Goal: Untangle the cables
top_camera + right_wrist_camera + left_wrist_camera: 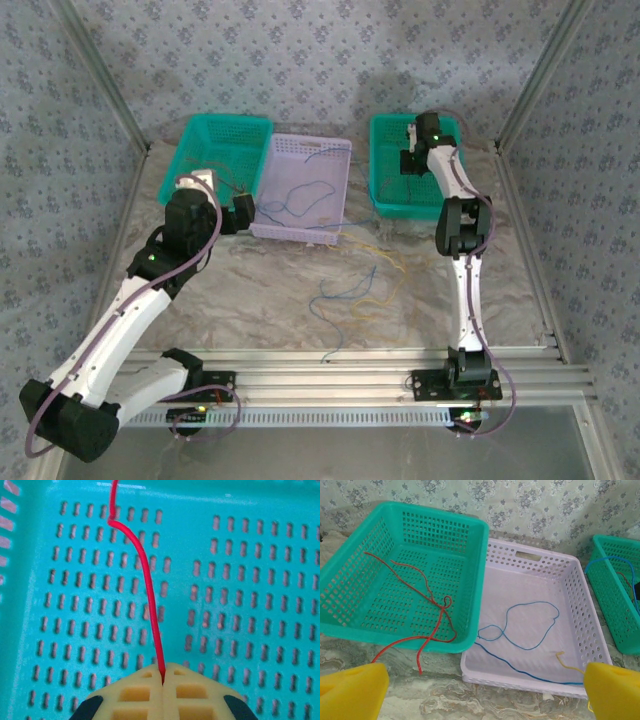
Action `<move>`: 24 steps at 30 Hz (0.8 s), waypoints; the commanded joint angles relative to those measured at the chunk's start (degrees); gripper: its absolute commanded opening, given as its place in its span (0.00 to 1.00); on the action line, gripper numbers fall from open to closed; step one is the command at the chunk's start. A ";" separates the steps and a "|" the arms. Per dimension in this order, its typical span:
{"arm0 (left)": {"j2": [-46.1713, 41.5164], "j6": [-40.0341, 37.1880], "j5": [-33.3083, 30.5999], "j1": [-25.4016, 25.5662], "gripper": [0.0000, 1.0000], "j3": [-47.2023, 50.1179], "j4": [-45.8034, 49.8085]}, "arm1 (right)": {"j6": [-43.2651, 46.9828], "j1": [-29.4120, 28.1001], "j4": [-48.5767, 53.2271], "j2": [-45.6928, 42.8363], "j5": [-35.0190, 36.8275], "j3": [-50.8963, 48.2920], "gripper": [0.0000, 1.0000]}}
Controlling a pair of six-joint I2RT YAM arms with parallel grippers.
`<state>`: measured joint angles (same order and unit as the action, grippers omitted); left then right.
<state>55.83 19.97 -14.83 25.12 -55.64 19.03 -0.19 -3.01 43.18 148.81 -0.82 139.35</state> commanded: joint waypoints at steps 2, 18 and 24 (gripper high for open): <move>-0.94 -0.89 -0.92 -0.25 1.00 0.42 -2.48 | -1.21 0.12 -2.53 -13.16 1.70 -4.19 0.00; -7.62 -0.36 -7.04 -0.43 1.00 2.87 -4.87 | 1.24 -13.98 -5.09 -35.14 3.75 -9.77 0.00; -11.59 0.97 -11.88 -1.79 1.00 4.45 -5.86 | 0.73 -25.02 -4.37 -29.98 -0.25 -0.51 0.00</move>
<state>45.93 20.18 -22.74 24.18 -51.79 15.51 0.10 -24.69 38.57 116.09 1.76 134.39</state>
